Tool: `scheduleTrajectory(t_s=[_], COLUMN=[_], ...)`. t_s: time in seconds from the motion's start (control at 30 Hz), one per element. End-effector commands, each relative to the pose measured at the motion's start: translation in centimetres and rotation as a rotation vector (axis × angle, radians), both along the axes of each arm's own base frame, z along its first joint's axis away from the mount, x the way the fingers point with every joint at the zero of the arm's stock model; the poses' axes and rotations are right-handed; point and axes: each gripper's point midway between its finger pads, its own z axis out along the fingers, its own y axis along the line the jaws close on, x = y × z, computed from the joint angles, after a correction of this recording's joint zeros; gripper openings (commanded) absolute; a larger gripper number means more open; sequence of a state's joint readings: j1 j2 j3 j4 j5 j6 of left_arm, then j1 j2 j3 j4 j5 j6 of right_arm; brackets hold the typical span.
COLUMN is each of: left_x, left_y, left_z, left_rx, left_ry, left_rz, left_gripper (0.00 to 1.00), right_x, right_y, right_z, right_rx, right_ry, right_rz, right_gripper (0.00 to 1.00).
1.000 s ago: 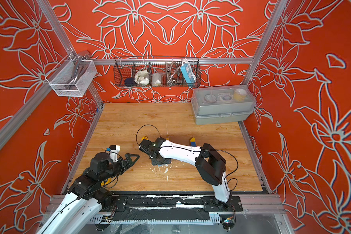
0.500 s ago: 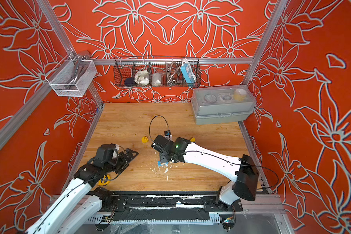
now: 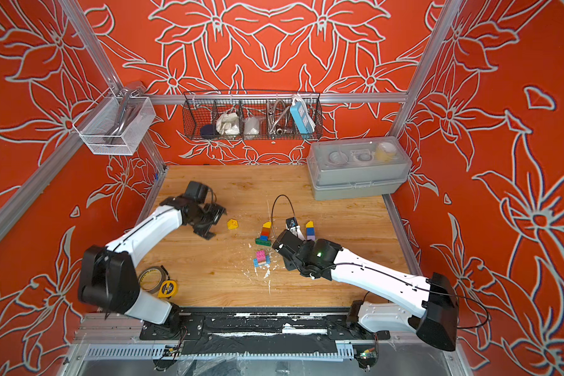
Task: Assemble the number 1 with lego
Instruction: Adjust the lego brick at the center of the board.
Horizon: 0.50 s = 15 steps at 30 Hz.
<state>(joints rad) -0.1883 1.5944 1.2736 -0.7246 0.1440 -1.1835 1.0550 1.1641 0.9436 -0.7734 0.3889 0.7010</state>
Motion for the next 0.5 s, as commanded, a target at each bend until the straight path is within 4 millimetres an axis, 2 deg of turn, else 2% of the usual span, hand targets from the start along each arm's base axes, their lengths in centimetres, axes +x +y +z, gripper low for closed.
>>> scheduleTrajectory(t_s=[0.0, 0.13, 0.23, 0.47], left_x=[-1.4, 0.8, 1.0, 0.8], left_y=[2.5, -0.3, -1.2, -2.0], left_z=[-1.4, -3.7, -5.1, -7.7], left_rx=[0.277, 0.228, 0.298, 0.298], left_ry=[0.132, 0.105, 0.150, 0.207], left_rz=[-0.209, -0.439, -0.563, -0.612], left_gripper=[0.84, 0.81, 0.80, 0.76], right_x=[0.5, 0.6, 0.6, 0.4], right_y=[-0.4, -1.4, -2.0, -3.4], right_z=[-0.2, -1.0, -1.0, -0.7], right_rx=[0.017, 0.043, 0.057, 0.092], right_ry=[-0.021, -0.001, 0.006, 0.002], right_rz=[0.025, 0.020, 0.018, 0.003], right_gripper=[0.63, 0.63, 0.63, 0.63])
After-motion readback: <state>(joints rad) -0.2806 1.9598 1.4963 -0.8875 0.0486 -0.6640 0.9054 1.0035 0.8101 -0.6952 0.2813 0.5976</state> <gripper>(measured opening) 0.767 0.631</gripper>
